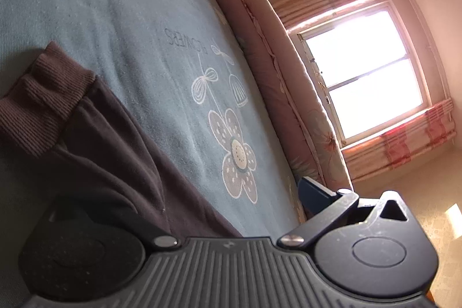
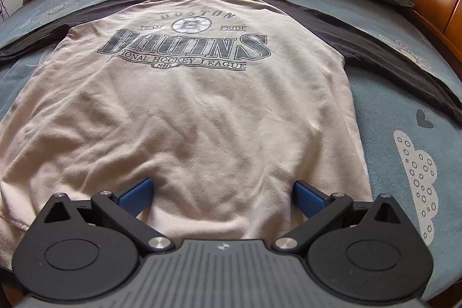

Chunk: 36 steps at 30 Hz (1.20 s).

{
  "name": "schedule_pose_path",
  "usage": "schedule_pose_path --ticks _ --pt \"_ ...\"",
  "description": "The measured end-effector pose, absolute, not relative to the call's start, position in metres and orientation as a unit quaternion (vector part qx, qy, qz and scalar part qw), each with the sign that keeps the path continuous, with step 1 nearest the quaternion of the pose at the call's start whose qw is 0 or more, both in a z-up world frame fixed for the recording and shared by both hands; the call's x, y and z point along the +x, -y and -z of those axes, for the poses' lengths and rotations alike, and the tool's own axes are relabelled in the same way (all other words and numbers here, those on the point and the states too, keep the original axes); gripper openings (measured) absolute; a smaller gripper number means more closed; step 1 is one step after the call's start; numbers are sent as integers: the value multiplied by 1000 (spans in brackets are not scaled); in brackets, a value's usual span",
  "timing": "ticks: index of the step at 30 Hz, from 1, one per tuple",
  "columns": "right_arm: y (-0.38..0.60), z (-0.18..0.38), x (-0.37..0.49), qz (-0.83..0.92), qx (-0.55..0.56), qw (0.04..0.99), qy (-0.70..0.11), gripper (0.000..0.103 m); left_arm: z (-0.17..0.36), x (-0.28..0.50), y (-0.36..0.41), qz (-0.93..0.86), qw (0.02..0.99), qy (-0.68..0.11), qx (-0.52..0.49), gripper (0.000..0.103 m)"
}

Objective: Fold clothes
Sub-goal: 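Lift the cuff with the left gripper and carry it across the chest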

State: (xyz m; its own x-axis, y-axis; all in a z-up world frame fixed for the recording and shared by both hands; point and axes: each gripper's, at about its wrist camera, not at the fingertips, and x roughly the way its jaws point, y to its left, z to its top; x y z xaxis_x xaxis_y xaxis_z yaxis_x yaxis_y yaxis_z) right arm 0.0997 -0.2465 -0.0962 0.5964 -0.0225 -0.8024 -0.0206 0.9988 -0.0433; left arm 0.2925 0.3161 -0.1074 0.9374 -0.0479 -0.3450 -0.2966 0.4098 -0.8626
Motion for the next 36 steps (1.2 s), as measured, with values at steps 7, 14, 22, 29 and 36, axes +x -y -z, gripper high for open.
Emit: schedule_pose_path --ticks 7,14,22,29,36 --pt "208 72 89 -57 -148 906 -392 103 80 290 -317 -53 840 -147 -519 101" --pt "190 66 103 -135 -94 889 -428 103 56 287 -303 -17 856 -156 -493 101" --pt "171 34 117 -179 -80 872 -448 103 19 294 -275 25 876 -156 -455 101" --pt "164 22 117 -195 -84 874 -436 103 -7 303 -240 74 886 -164 -428 97" --pt "172 20 110 -205 -71 874 -434 103 -28 312 -195 115 885 -169 -419 97"
